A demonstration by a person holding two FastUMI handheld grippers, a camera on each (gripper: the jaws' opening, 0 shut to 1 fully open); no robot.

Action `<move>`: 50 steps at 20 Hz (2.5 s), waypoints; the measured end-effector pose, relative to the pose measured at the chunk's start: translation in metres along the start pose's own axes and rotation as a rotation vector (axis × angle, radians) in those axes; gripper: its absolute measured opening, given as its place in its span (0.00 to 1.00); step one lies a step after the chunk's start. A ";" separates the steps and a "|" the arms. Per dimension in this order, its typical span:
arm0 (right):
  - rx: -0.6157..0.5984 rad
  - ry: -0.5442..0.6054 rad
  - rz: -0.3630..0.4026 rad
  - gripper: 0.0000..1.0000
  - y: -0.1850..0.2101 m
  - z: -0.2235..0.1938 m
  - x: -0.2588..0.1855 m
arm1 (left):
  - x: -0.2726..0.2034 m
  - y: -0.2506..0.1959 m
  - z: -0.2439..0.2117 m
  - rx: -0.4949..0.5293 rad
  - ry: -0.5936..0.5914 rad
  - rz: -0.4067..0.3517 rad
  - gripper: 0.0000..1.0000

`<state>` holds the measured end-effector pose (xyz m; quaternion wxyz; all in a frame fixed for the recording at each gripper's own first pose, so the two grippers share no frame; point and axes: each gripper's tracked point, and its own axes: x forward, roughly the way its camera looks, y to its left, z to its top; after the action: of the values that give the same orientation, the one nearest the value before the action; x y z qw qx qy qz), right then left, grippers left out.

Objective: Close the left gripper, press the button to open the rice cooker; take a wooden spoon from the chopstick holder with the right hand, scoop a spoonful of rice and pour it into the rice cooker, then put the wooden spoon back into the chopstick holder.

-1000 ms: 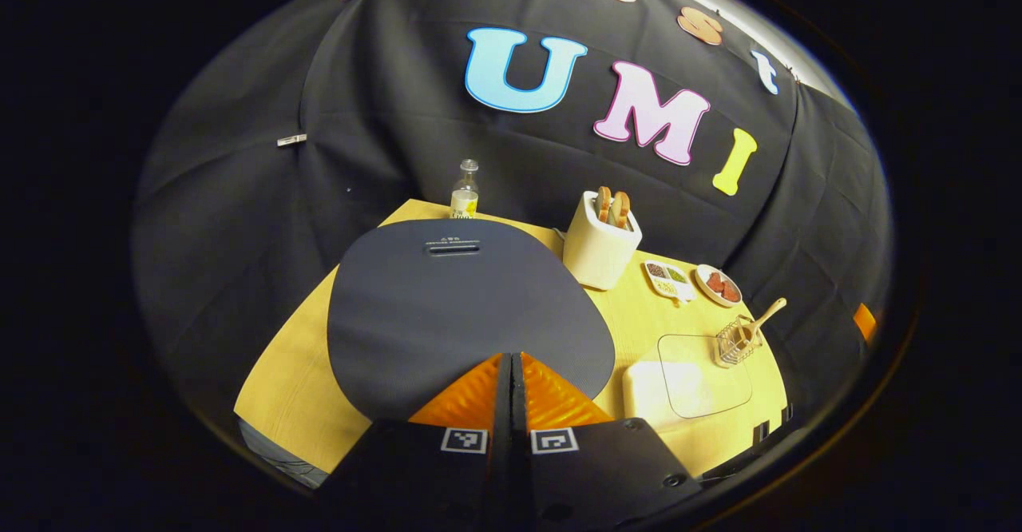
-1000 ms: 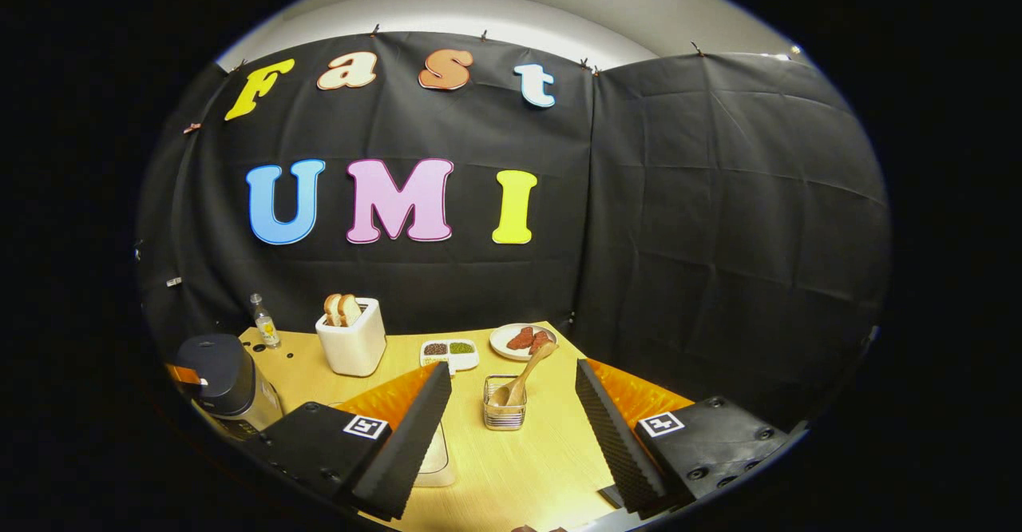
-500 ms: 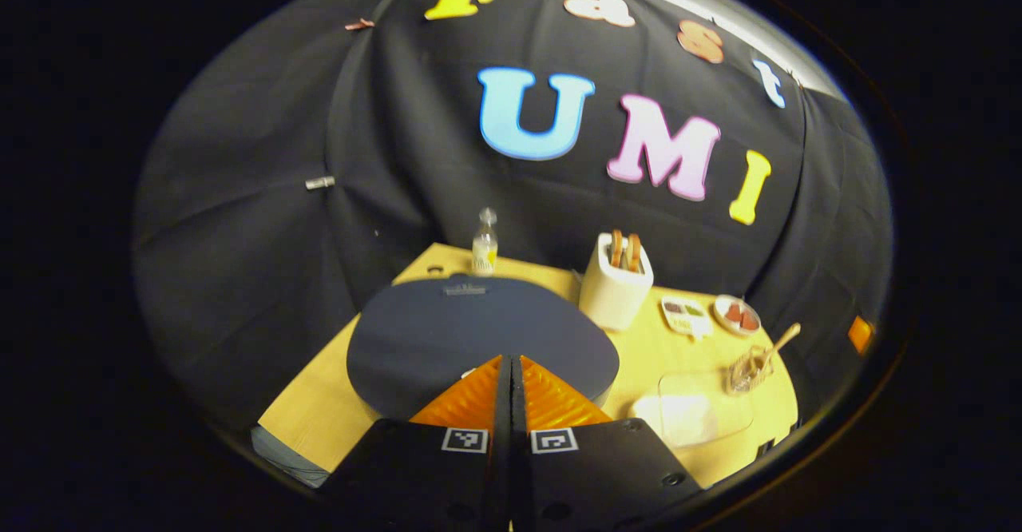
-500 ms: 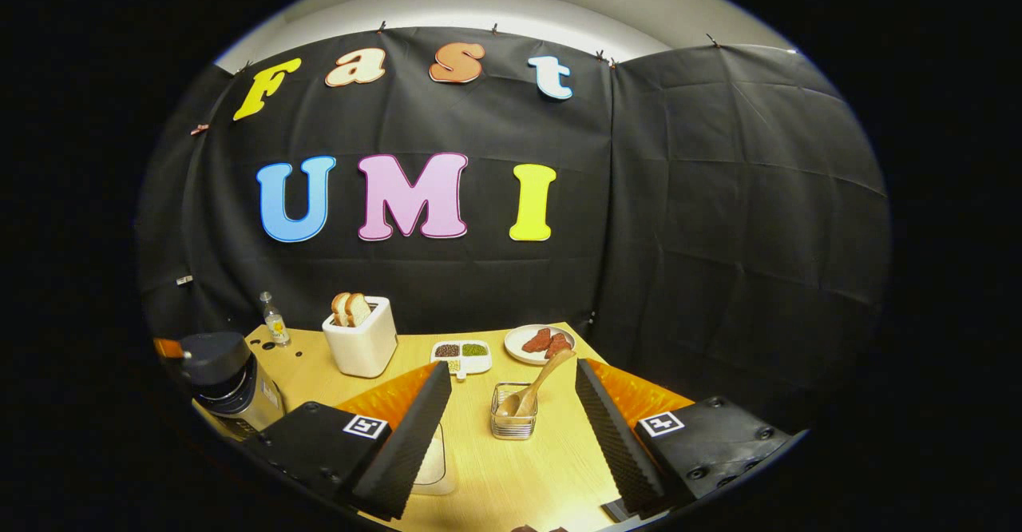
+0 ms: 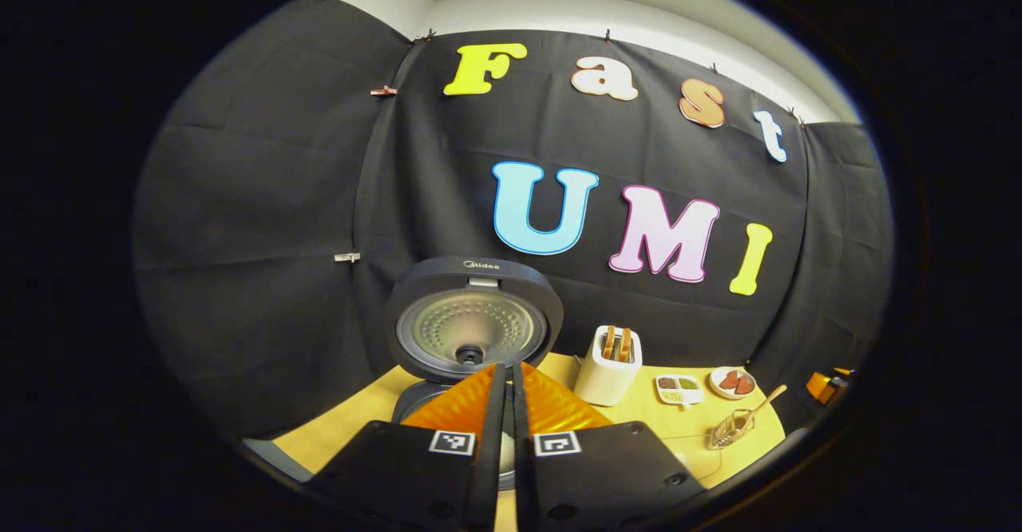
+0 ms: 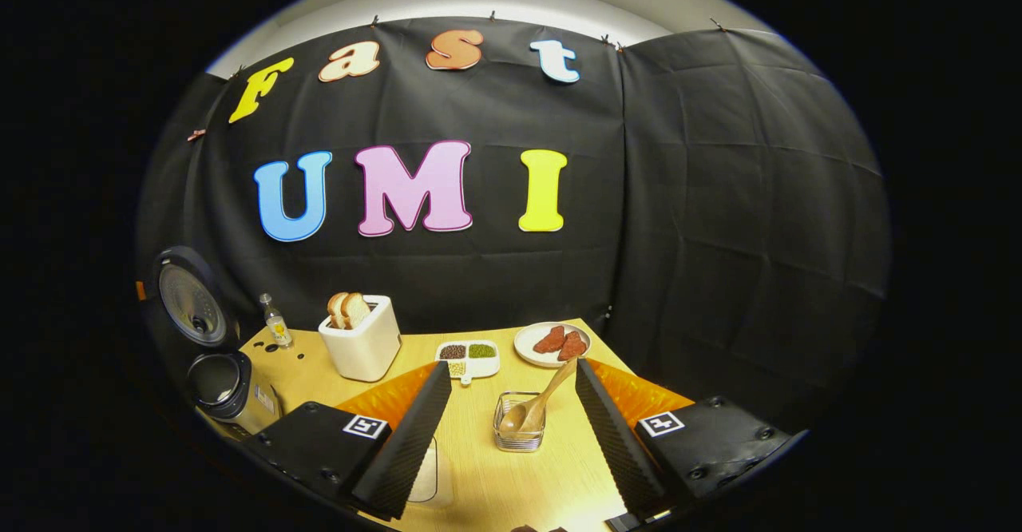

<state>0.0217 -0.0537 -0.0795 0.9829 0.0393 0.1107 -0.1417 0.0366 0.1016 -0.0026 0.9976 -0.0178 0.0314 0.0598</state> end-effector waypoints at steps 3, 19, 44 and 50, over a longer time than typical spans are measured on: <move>-0.003 0.015 -0.001 0.98 -0.007 -0.004 0.017 | -0.002 -0.004 -0.015 -0.019 0.015 0.015 0.33; 0.115 0.280 -0.035 0.99 -0.057 -0.085 0.125 | -0.009 -0.055 -0.084 0.082 0.170 0.055 0.96; 0.357 0.422 0.051 0.28 -0.066 -0.145 0.222 | -0.040 -0.106 -0.168 0.075 0.329 0.176 0.99; 0.380 0.437 0.098 0.16 -0.053 -0.139 0.213 | -0.047 -0.104 -0.173 0.075 0.337 0.160 0.96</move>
<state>0.1770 -0.1464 -0.2658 0.9164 0.2577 0.2893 -0.1007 -0.0075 -0.0142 -0.1693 0.9702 0.0122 0.2015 0.1337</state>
